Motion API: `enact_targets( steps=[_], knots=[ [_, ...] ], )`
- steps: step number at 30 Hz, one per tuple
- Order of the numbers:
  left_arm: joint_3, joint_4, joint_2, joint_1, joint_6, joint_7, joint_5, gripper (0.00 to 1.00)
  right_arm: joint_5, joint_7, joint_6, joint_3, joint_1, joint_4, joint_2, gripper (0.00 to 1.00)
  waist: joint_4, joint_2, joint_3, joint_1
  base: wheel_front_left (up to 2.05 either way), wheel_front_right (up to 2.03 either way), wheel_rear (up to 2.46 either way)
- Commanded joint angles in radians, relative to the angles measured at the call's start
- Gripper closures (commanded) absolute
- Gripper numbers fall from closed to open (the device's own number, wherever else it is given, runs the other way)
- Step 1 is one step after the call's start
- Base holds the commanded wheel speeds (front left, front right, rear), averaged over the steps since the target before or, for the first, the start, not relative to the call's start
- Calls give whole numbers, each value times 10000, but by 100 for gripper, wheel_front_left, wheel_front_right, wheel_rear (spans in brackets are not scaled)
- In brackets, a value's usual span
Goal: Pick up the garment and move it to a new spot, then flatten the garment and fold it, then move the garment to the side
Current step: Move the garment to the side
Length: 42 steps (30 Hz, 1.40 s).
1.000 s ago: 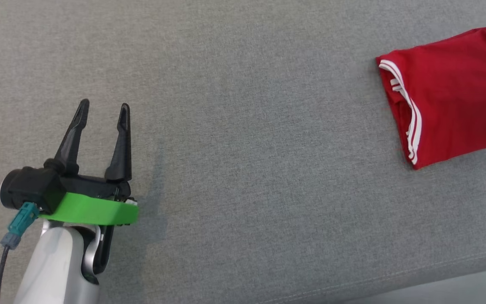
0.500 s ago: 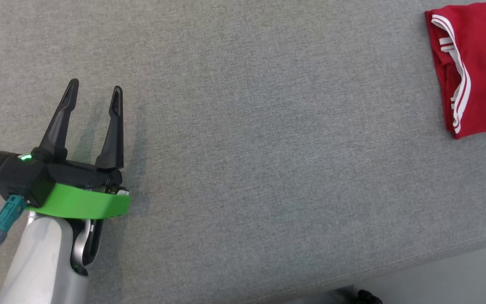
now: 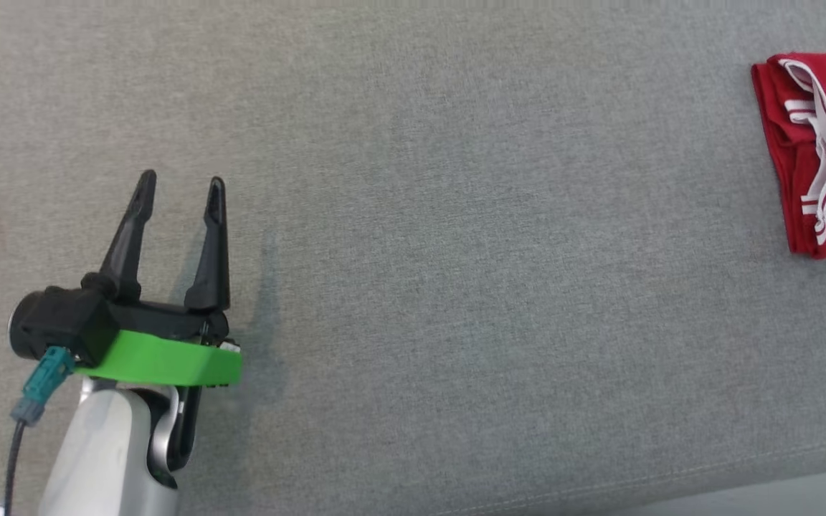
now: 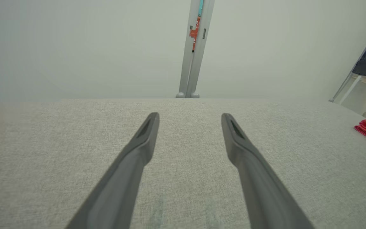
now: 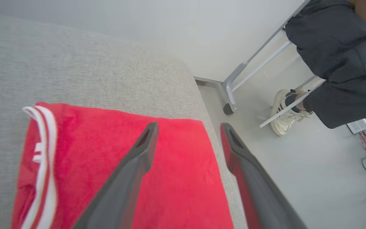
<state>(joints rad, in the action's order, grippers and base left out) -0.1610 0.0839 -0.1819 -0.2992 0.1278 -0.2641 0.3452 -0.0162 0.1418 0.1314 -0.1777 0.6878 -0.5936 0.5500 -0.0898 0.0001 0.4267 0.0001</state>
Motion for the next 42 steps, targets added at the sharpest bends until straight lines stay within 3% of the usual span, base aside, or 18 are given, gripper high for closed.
enact_targets(
  steps=[1, 9, 17, 23, 30, 42],
  knots=[
    [52, 98, 93, 266, 41, 0, 11, 0, -124, -185, -15, -3, -563, 298, -200, 0, 777, -1, -990, -1, 0, 0, 0],
    [414, 760, 412, 1243, 41, 0, 41, 0, -818, -732, -16, -106, -3145, 2779, -2260, 0, 1394, -1, -2541, -1, 0, 0, 0],
    [625, 1105, 568, 1815, 41, 2, 39, 0, -1353, -1193, -15, 889, -4959, 4591, -3489, 0, 1782, -1, -3384, -1, 0, 0, 0],
    [807, 1213, 656, 2281, 41, 0, -91, 0, -1324, -1691, -15, 1440, -5859, 5089, -4056, 0, 1736, -1, -3865, -1, 0, 0, 0],
    [1015, 1302, 740, 2773, 41, 0, -174, 0, -1008, -2039, -15, 1310, -6578, 5269, -4530, 0, 1464, -1, -4265, -1, 0, 0, 0],
    [1041, 1283, 739, 2815, 41, 1, -122, 0, -676, -2170, -15, 1186, -6867, 5309, -4814, 0, 1118, -1, -4346, -1, 0, 0, 0]
  ],
)
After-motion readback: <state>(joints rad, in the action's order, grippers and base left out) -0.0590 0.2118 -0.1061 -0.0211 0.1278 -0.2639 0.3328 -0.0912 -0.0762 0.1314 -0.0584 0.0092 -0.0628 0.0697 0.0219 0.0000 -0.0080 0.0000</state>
